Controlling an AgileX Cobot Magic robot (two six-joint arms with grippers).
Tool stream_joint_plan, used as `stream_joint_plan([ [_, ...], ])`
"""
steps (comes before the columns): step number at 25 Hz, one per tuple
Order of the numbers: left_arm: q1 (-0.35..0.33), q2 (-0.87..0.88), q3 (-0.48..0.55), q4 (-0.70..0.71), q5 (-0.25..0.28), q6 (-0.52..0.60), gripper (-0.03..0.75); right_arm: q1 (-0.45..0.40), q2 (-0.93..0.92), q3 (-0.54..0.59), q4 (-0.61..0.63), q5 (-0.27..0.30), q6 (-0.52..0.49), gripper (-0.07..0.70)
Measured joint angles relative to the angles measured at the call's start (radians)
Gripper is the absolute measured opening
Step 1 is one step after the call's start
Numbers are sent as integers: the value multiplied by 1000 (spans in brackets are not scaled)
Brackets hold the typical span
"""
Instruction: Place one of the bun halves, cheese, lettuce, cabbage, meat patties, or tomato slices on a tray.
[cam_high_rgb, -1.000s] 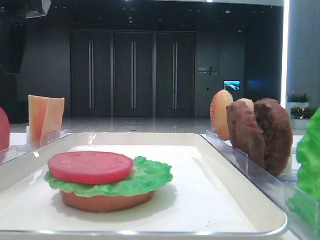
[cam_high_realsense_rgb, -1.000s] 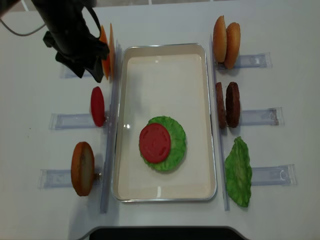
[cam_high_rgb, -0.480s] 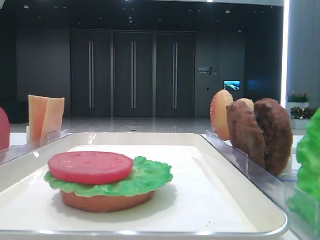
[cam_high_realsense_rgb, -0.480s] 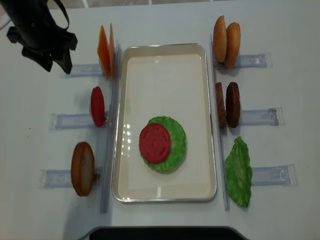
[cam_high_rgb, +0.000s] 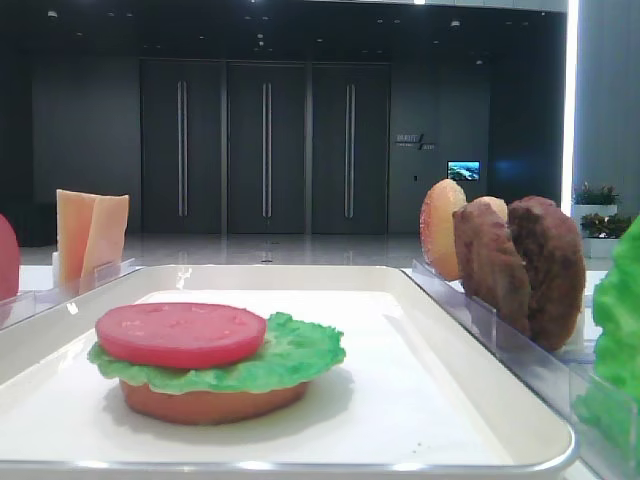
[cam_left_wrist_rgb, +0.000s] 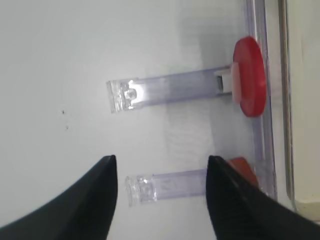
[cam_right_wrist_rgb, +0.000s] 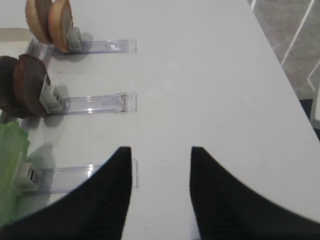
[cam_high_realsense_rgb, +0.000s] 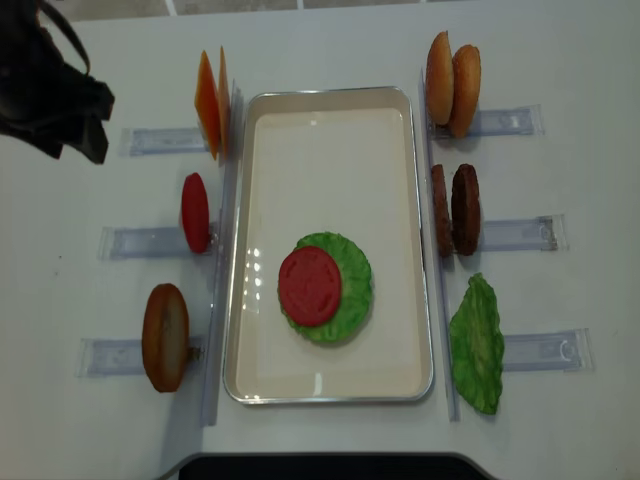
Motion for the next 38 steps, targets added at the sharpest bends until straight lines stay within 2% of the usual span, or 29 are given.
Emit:
stream_joint_plan([
  [11,0,-566,413,-34,2,-36,412,0,0,0,0,0,0,273],
  [19,0,-978,650,-34,-37,-37,351,0,0,0,0,0,0,273],
  [28,0,-1315,748,-34,-108,-37,340,0,0,0,0,0,0,273],
  [38,0,-1419,762,-34,-107,-37,339,0,0,0,0,0,0,273],
])
